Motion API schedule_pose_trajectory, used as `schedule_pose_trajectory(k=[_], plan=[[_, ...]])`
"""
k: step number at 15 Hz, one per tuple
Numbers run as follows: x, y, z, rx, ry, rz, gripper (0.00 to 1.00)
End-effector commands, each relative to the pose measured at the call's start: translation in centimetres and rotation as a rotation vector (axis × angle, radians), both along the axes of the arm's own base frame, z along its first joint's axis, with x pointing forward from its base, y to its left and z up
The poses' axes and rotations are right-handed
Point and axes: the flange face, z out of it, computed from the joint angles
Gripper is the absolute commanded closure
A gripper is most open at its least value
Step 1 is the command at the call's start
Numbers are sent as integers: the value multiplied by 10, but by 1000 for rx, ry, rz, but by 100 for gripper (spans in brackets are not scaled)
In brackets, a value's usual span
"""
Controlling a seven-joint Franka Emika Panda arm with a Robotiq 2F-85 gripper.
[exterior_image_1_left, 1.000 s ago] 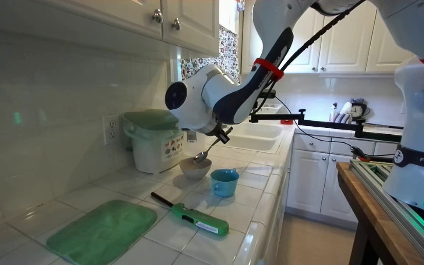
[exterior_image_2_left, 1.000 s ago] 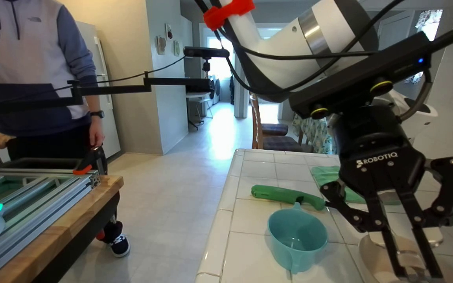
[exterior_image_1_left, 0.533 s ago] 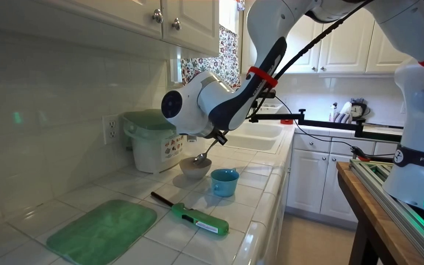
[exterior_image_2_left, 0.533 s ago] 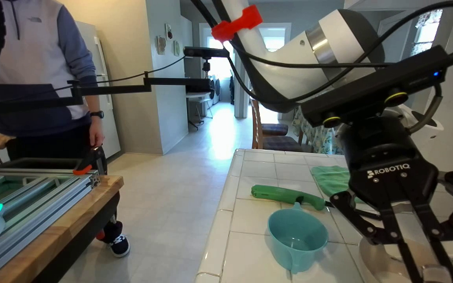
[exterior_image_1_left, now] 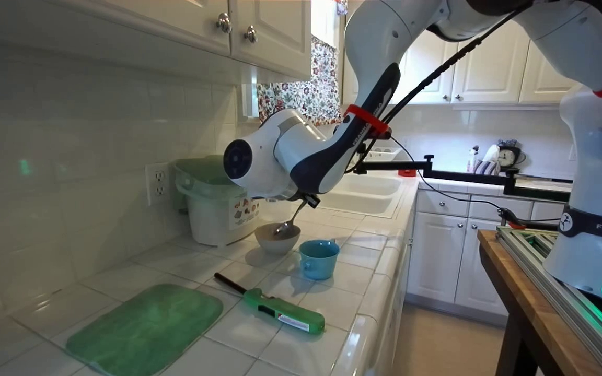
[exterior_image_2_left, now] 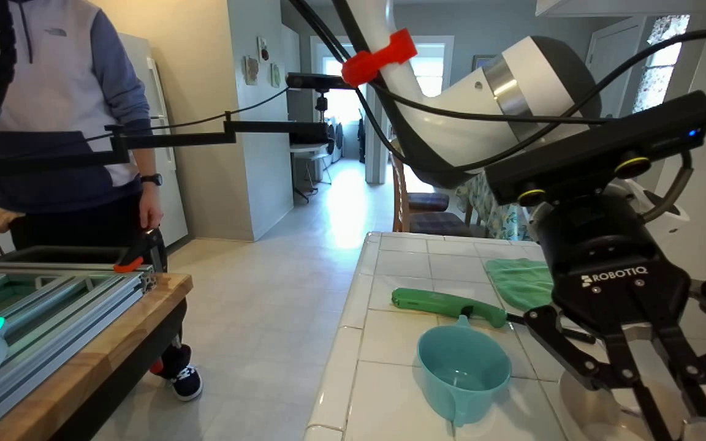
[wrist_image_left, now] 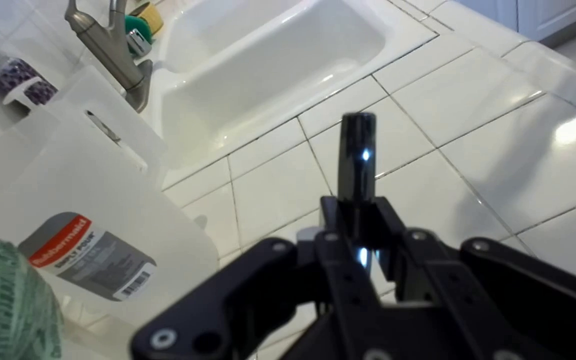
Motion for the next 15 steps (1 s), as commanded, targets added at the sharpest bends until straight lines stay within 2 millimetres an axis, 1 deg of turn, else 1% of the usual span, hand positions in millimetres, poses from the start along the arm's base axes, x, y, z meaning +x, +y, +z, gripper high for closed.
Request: schedule_pose_trajectory(k=[1,8,12,15], plan=[[8,2,-5,-34,62,16,95],[10,8,-21,-42,128,55,95],[15,16,-24,-28,146,84,95],[18,18,-27,16,163,107,95]])
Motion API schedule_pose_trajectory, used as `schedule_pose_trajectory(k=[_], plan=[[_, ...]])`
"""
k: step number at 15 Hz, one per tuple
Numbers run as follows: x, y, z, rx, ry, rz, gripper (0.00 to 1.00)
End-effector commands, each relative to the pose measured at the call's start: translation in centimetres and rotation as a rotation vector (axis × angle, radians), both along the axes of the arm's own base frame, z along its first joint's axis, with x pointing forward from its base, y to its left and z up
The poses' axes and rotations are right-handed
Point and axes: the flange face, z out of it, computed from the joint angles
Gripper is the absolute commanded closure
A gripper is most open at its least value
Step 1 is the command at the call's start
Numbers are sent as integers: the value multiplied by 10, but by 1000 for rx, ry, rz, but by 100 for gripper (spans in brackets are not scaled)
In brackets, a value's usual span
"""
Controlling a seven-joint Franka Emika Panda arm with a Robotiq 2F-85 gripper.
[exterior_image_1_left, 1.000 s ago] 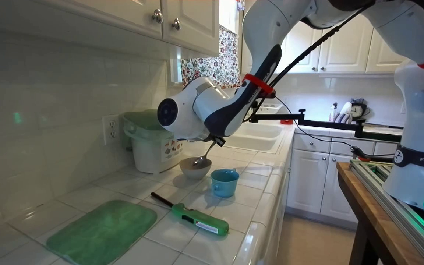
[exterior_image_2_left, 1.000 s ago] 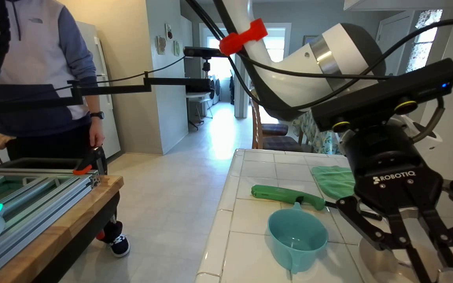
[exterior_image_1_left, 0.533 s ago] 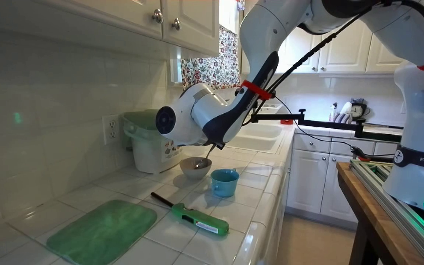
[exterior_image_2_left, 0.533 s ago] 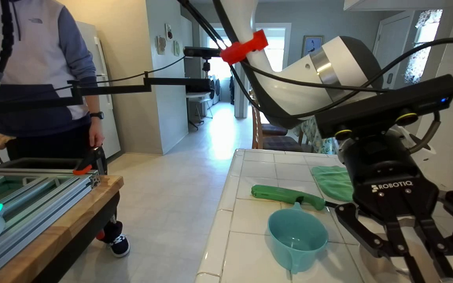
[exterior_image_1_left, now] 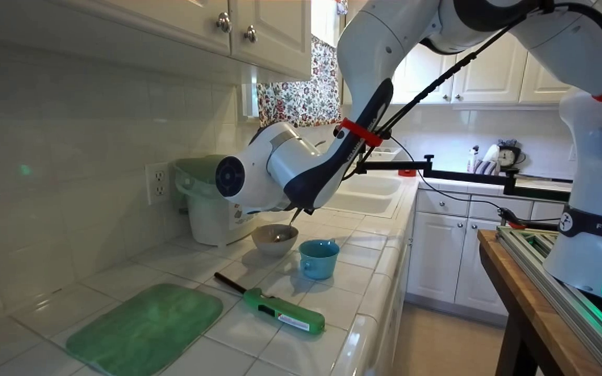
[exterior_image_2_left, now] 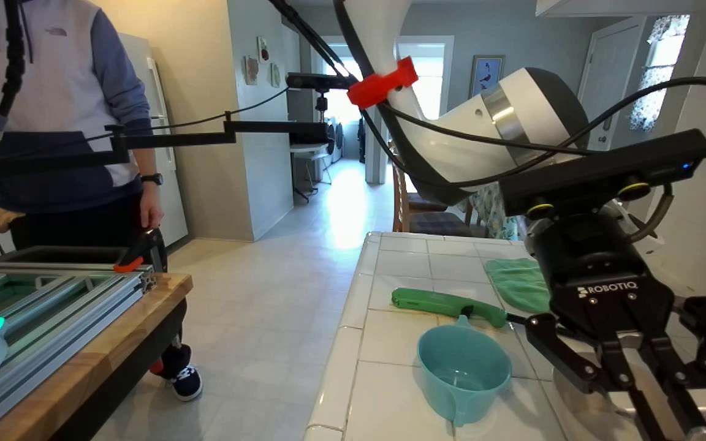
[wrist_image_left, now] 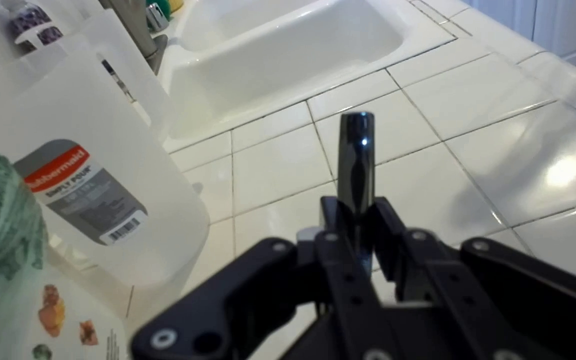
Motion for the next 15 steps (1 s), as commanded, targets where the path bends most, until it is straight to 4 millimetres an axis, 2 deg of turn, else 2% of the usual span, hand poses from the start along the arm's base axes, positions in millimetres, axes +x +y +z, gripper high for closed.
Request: schedule_pose_trajectory(k=[1,8,15], plan=[[10,2,-5,45,55,33,95],[16,-1,-11,93,75,60,95],[20,7,-21,158,119,94,95]])
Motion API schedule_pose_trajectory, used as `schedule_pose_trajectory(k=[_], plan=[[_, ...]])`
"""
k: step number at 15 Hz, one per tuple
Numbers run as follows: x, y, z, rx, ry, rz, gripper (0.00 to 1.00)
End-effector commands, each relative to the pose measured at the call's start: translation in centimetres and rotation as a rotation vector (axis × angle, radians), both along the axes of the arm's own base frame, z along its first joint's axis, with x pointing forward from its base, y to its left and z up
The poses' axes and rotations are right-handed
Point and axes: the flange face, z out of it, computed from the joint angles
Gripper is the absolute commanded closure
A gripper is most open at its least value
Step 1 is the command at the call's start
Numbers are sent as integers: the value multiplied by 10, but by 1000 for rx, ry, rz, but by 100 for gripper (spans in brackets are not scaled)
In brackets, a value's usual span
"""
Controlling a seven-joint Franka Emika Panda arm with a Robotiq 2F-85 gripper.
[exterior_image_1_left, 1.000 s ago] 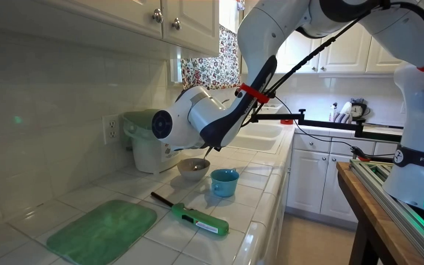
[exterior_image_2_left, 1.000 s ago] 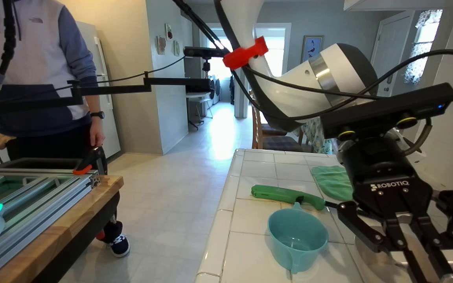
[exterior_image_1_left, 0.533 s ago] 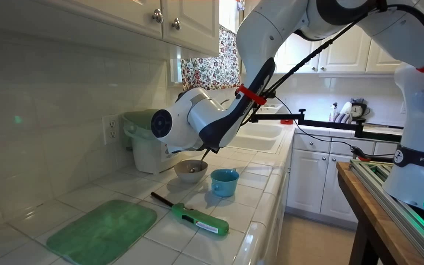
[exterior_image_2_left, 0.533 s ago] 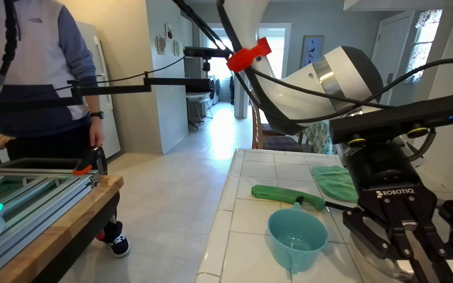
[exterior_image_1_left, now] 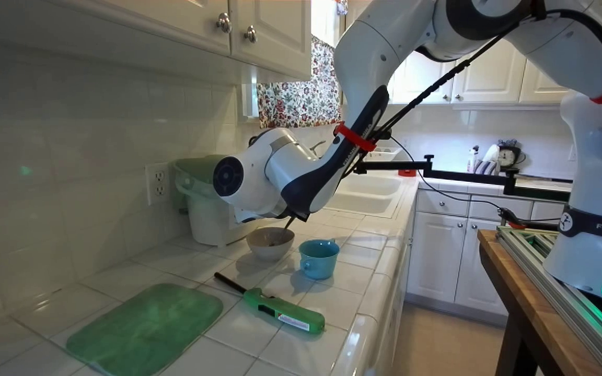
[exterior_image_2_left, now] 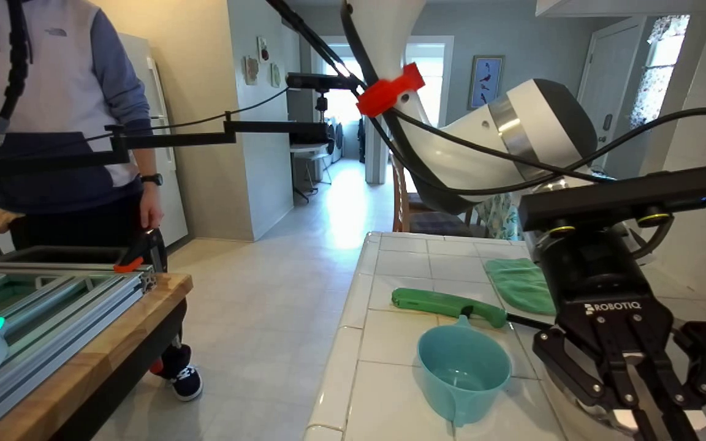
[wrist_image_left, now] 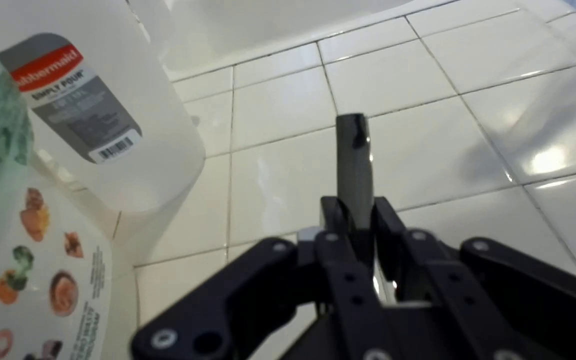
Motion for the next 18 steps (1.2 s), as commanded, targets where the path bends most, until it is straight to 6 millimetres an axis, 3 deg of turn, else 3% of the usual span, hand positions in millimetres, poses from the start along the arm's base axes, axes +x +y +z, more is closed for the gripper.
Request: schedule_pose_trajectory(k=[1,18], plan=[[9,3,-7,69,55,17,95],[38,-1,11,424,-39,-74,95]])
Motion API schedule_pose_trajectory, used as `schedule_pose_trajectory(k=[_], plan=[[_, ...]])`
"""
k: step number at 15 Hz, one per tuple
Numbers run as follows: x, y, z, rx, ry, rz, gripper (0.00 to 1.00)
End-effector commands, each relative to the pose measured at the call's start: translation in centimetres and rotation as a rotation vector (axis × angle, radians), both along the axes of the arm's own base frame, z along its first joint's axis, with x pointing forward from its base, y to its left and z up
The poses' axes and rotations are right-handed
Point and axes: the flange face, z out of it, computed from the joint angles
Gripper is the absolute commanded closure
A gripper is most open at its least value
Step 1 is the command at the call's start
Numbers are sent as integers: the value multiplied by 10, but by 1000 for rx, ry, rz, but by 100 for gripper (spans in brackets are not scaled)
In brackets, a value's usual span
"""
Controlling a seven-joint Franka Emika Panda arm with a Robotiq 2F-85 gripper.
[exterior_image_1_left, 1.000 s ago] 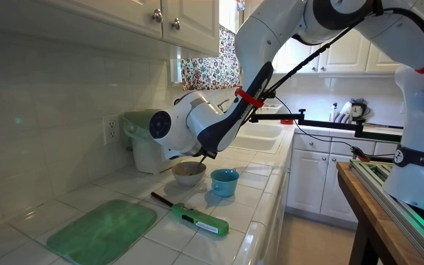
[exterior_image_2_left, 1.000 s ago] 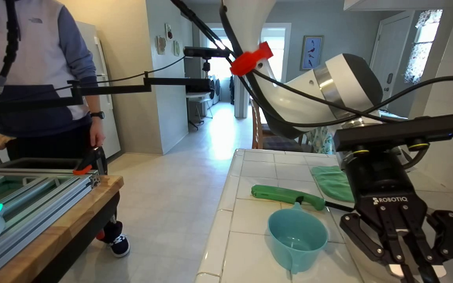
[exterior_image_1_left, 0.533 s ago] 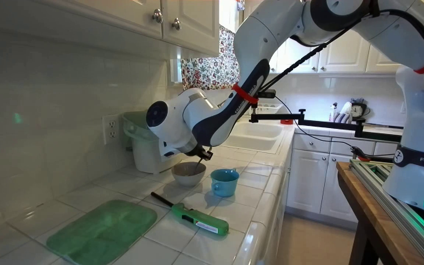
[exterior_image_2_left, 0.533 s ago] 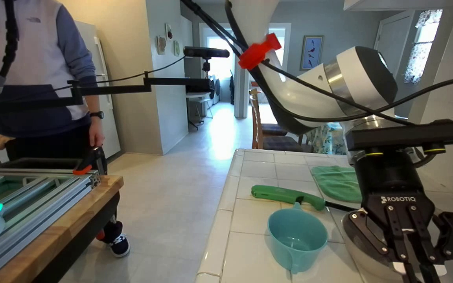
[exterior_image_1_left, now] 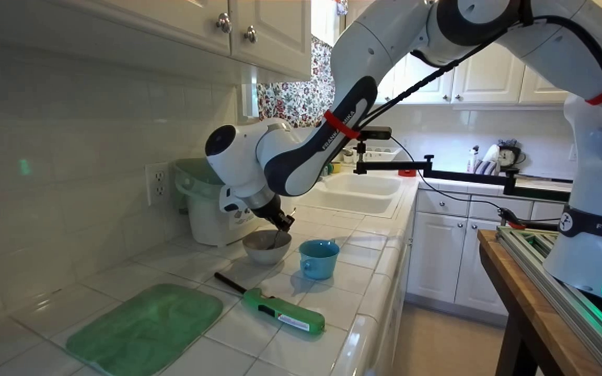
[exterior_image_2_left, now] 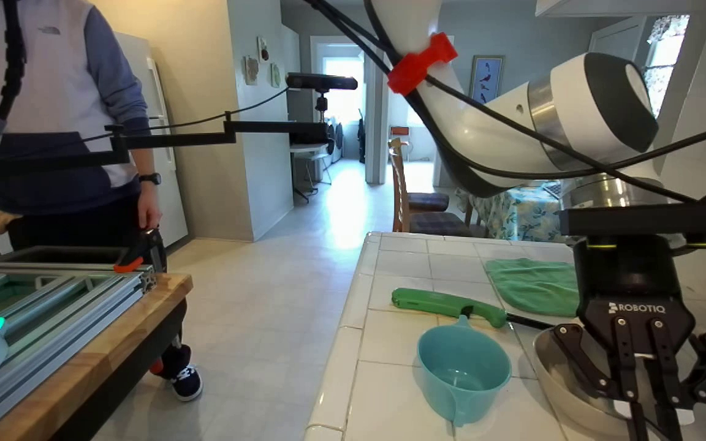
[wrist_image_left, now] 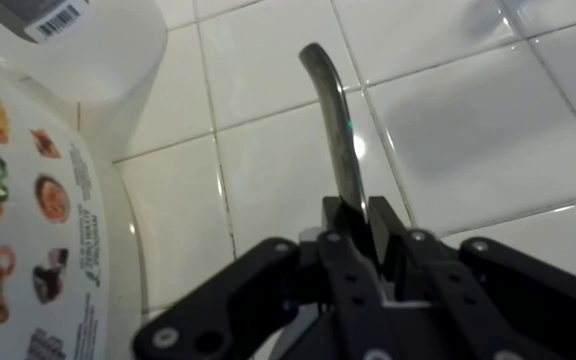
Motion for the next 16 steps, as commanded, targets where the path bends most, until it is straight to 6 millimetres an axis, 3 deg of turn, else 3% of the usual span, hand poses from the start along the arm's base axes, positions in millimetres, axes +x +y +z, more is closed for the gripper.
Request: schedule_pose_trajectory(k=[1,16], plan=[[5,2,0,91,-6,-29,95],[13,47,-2,222,-81,-35,95]])
